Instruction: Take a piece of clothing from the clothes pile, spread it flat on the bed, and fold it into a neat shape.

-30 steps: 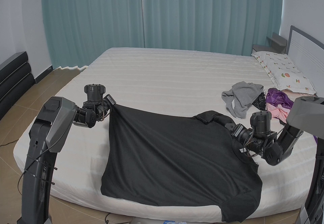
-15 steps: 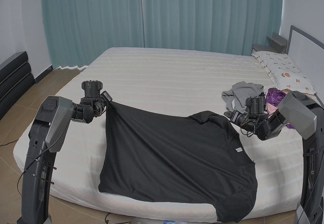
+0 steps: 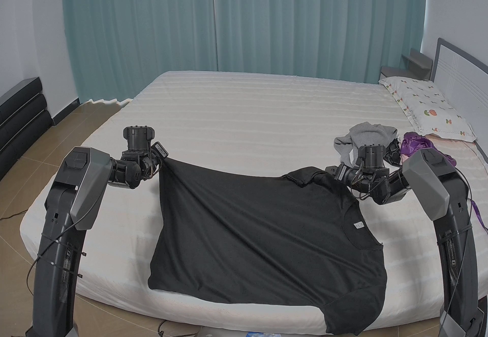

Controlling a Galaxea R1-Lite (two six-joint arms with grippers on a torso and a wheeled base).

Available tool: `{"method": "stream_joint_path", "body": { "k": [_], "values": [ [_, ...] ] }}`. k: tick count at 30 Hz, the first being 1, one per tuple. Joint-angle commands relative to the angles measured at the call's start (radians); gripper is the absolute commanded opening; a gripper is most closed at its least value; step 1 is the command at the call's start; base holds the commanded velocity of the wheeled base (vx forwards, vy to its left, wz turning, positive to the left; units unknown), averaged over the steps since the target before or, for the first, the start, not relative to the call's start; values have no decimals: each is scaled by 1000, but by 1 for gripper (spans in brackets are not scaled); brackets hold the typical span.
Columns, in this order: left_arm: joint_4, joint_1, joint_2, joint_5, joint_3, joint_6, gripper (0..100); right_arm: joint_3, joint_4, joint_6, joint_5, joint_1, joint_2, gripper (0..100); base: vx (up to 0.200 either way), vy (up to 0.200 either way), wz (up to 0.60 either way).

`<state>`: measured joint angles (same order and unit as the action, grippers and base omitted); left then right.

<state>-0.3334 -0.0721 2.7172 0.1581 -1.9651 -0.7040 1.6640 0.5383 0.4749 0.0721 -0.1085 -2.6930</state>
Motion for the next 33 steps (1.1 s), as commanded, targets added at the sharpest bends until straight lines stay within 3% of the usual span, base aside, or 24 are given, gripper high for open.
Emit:
{"method": "stream_joint_path", "body": {
  "k": [1, 20, 33],
  "values": [
    [2, -3, 7, 0, 3, 0, 0, 26, -1, -1, 6, -7, -61, 0, 0, 0, 0],
    [-27, -8, 58, 21, -35, 14, 0, 138, 26, 45, -60, 75, -67, 0, 0, 0, 0],
    [-134, -23, 79, -3, -35, 18, 0, 278, 80, 48, -173, 81, -117, 0, 0, 0, 0]
  ]
}}
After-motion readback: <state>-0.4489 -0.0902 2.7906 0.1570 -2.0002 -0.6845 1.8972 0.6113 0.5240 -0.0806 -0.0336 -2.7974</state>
